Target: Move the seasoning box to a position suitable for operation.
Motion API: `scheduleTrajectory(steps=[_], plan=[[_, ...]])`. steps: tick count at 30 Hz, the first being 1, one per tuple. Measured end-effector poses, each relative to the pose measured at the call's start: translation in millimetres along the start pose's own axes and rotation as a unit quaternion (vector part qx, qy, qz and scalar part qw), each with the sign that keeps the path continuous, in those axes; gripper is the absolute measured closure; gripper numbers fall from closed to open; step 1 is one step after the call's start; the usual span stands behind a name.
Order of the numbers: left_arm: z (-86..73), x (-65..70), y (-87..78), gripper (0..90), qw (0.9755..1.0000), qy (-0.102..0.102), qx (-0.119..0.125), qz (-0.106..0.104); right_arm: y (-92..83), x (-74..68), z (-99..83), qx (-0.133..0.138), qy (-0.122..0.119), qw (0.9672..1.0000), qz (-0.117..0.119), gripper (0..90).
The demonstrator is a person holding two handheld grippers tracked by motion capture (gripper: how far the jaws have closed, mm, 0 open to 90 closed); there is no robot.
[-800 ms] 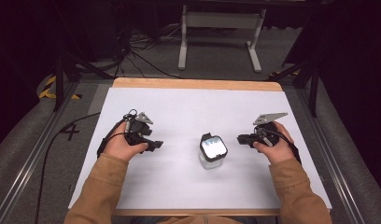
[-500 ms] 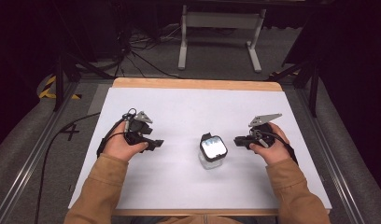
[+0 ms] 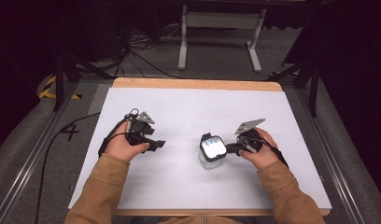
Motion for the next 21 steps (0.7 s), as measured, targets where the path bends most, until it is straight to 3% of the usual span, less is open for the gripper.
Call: scheduleTrajectory(steps=[6,21], plan=[[-0.5,2.5,1.7,32.3,1.0000,0.002,-0.003,-0.003,9.5,-3.2,-2.1,-0.017,-0.004,0.9998,0.002,86.2],[1.1,2.9,4.4,32.2,0.9999,0.006,-0.008,-0.003,14.3,-7.2,-10.2,-0.044,-0.001,0.9990,0.011,89.7]])
Point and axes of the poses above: each handheld gripper's, and its own axes: y roughly forward along the jaws, z roughly out of its top, x roughly to its right, the point moved 9 cm from there along y, roughly forward along the jaws, and after that the axes turned 15 degrees about z, right-handed, at the moved point
